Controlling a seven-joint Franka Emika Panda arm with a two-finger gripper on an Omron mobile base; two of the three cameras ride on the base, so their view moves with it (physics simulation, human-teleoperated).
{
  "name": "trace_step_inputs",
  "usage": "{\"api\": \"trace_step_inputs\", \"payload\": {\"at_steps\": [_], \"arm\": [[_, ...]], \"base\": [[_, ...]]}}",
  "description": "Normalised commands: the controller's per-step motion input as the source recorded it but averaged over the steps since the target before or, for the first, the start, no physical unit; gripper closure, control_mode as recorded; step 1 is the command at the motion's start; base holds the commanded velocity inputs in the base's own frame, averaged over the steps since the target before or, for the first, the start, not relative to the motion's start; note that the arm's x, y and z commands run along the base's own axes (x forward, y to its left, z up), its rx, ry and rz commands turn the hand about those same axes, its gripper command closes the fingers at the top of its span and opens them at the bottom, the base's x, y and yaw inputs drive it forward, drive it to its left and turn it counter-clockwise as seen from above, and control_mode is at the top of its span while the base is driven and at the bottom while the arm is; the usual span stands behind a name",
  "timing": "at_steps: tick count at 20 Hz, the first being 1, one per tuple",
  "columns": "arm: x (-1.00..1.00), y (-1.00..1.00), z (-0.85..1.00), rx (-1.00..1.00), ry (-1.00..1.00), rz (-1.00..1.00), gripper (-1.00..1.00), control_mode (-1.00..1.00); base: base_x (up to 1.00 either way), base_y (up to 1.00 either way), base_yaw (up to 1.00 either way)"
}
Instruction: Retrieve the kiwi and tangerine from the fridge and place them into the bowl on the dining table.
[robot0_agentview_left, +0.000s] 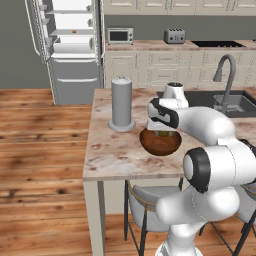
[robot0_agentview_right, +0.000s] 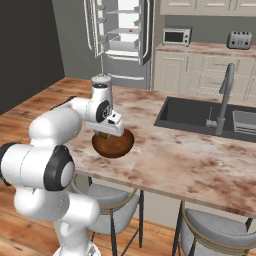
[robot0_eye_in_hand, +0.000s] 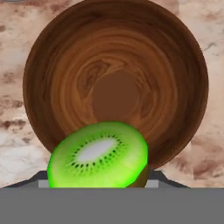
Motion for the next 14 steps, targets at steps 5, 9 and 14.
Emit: {"api": "trace_step_inputs", "payload": {"at_steps": [5,9,14], "arm": [[0.26,0.00,-0.30,0.00,0.00,0.00,1.00,-1.00],[0.24,0.00,-0.28,0.00,0.01,0.00,1.00,-1.00],[0.26,-0.07,-0.24,0.00,0.03,0.00,1.00,-1.00]], "base": [[0.00,0.00,0.00],[0.00,0.00,0.00],[0.00,0.00,0.00]]}}
